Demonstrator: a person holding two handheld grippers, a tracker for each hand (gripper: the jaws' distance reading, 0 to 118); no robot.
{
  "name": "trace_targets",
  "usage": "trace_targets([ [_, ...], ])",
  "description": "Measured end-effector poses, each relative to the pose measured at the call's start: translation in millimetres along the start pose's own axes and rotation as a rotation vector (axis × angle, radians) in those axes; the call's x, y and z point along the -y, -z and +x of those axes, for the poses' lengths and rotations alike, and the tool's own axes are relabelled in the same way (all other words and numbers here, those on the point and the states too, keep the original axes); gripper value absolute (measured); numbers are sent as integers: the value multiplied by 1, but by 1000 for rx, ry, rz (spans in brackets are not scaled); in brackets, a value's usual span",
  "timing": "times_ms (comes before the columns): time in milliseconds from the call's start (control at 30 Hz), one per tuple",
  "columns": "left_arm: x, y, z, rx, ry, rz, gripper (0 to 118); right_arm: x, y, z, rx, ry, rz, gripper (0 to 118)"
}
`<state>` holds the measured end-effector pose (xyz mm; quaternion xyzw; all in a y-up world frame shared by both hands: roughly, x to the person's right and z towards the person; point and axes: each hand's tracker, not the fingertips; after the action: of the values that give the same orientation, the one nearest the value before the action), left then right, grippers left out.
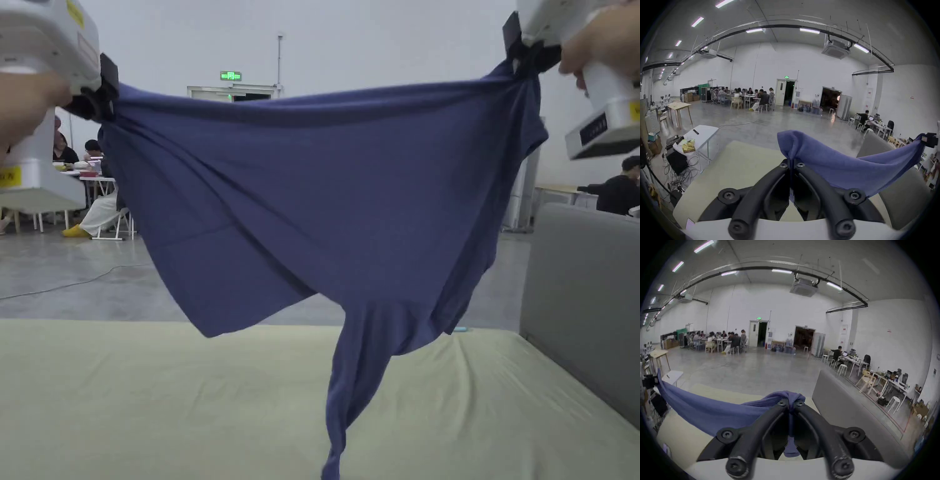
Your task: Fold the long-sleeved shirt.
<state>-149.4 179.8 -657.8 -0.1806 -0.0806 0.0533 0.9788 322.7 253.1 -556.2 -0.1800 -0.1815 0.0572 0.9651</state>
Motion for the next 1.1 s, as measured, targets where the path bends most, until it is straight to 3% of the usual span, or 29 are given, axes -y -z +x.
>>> trace_targets([
  [133, 79, 32, -8, 7, 78, -156, 0, 99, 50, -16, -64, -32, -159, 0],
  [267, 189, 65, -26, -1, 187, -343, 0, 241, 90, -34, -156, -72, -345, 0],
  [467, 350, 60, -70, 42, 217, -607, 0, 438, 79, -40, -265, -78, -562, 0],
  [533, 392, 41, -88, 51, 204, -670, 0, 488, 57, -36, -308, -39, -631, 0],
  [600, 429, 20, -103, 55, 202, -744, 0, 524, 30, -34, -335, -17, -665, 0],
  [667, 456, -9, -115, 74, 157, -794, 0, 549, 1, -36, -347, -55, -664, 0],
  [733, 478, -36, -118, 89, 200, -798, 0, 566, -27, -43, -377, -112, -676, 0],
  [867, 519, -74, -130, 63, 311, -824, 0, 596, -65, -45, -388, -88, -728, 0],
  [1000, 556, -101, -139, 77, 266, -880, 0, 635, -81, -44, -380, -79, -801, 0],
  [1100, 583, -111, -144, 80, 212, -908, 0, 660, -80, -43, -366, -27, -894, 0],
])
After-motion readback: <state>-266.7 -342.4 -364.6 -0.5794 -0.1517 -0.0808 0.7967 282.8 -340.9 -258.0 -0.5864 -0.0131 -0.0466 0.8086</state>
